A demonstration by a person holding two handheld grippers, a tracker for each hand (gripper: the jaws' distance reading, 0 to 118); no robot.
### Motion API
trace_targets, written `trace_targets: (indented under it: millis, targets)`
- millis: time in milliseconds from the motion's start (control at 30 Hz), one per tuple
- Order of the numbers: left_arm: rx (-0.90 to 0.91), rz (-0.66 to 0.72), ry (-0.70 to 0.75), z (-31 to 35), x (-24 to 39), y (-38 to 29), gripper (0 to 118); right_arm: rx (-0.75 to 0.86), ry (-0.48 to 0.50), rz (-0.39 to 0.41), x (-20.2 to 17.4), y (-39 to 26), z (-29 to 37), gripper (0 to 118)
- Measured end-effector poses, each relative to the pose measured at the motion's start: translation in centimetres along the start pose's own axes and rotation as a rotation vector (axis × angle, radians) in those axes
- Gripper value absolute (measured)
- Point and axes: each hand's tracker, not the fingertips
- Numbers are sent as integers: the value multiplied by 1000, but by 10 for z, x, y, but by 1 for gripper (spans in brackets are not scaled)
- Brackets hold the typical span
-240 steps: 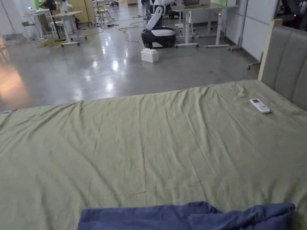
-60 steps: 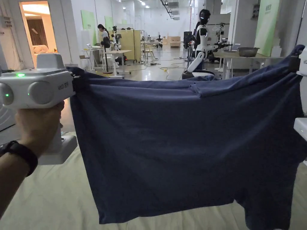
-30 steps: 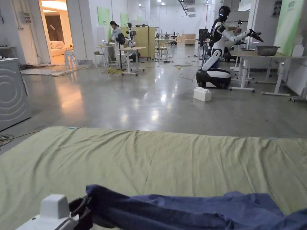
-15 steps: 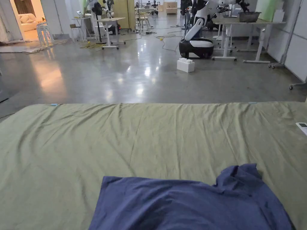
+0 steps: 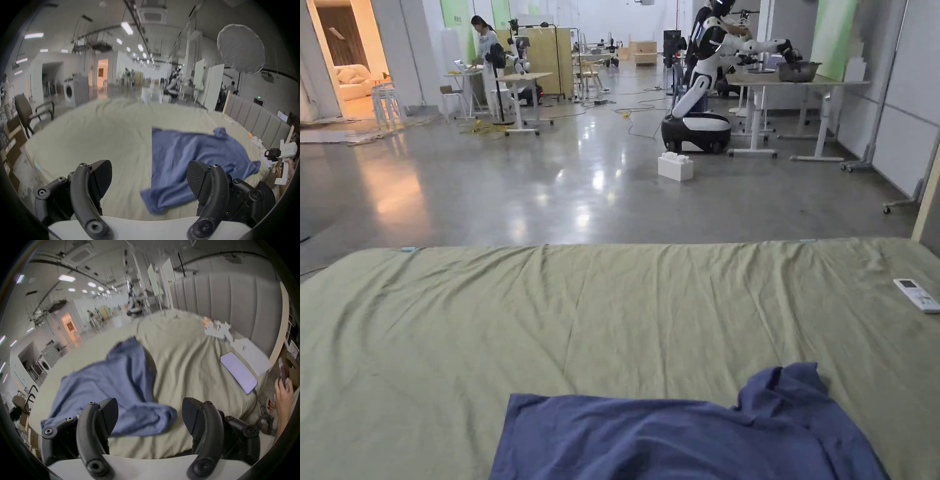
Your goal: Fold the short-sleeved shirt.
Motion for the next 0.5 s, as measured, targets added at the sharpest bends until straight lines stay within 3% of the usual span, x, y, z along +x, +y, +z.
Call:
trace_targets:
  millis: [133,267,367,400,433,467,500]
  targets:
    - [139,-29,-16,34,39,36,96,212,94,132,-33,24,46,84]
    - [213,-126,-37,51,74,57,96,349,147,216,-70,41,77,85]
    - [285,-148,-8,60,91,63,89,366,170,227,-87,47,87,79]
    - [306,-138,-6,63,93,64,81,363,182,223,-91,48,90,67]
    - [336,-120,-11,68,95,65,63,356,201,216,-95,50,94,41]
    - [338,-104,-13,72,97,68,45,359,221,216,-96,49,94,22]
    - [331,-96,-23,74,96,70,28,371,223,219,-100,47,97,17]
